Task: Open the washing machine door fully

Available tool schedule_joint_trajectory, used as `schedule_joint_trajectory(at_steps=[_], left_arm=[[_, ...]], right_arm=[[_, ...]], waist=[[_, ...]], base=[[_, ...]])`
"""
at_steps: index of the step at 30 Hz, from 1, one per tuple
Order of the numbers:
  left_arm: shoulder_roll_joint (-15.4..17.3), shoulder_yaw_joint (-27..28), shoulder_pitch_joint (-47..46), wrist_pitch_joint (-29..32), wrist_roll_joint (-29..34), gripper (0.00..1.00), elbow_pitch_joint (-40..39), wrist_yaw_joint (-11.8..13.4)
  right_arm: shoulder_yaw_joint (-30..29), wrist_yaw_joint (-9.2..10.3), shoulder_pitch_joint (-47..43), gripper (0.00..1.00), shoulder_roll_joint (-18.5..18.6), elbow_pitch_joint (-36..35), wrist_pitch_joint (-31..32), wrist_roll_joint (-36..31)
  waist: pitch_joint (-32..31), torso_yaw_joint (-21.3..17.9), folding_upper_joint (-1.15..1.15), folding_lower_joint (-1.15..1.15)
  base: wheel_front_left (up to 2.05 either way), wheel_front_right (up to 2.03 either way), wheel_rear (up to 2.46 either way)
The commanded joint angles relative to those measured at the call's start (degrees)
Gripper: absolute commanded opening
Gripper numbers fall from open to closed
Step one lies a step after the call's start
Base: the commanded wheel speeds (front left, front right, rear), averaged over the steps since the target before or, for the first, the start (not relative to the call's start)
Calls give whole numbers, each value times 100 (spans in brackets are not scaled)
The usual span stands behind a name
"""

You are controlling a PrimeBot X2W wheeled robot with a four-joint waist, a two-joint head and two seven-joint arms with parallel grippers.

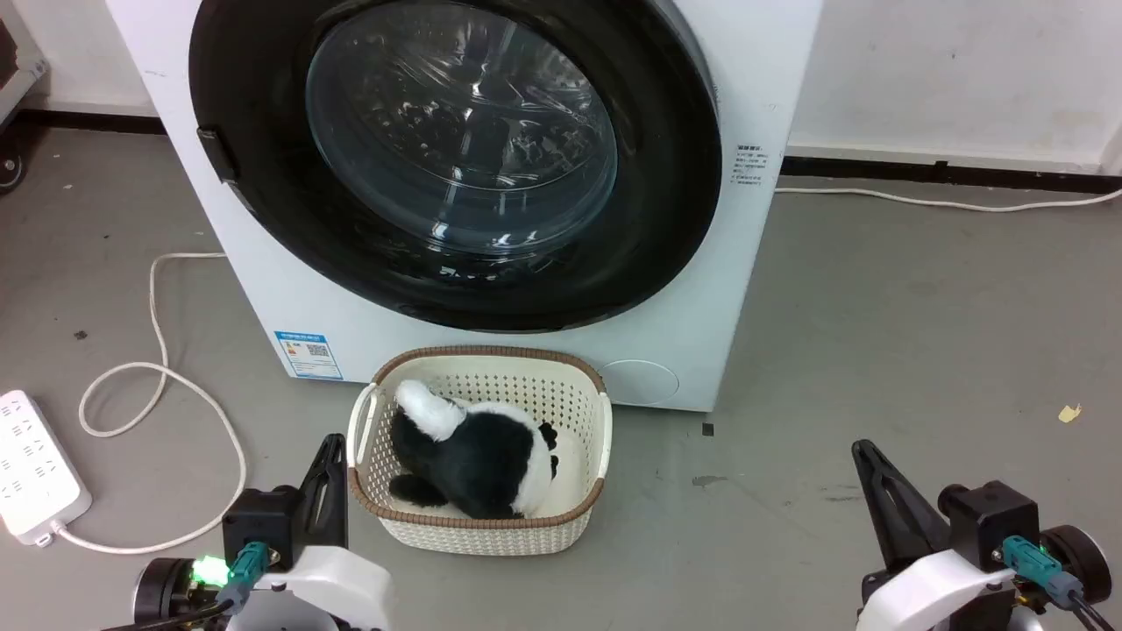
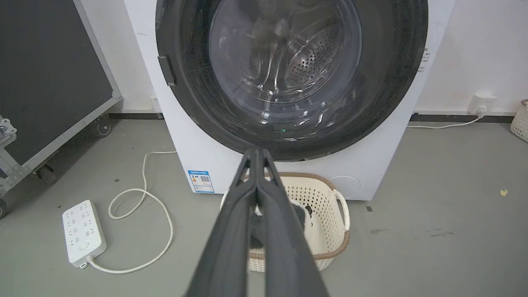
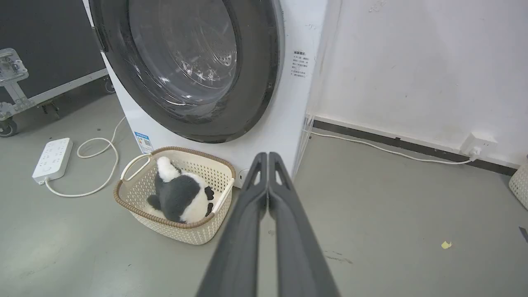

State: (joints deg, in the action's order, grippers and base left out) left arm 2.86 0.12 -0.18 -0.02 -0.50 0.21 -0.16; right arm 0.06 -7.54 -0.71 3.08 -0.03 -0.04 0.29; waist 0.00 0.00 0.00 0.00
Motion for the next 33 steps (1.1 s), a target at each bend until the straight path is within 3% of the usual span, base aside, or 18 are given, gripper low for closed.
schedule_joint_trajectory(at_steps=[1, 33], left_arm=[[1, -12, 18, 2, 50, 0, -21, 16], [1, -12, 18, 2, 50, 0, -21, 16]], right_arm=[[-6, 5, 71, 0, -21, 3, 4, -29], [-6, 5, 71, 0, -21, 3, 4, -29]], waist=[[0, 0, 0, 0], [0, 0, 0, 0]], base=[[0, 0, 0], [0, 0, 0]])
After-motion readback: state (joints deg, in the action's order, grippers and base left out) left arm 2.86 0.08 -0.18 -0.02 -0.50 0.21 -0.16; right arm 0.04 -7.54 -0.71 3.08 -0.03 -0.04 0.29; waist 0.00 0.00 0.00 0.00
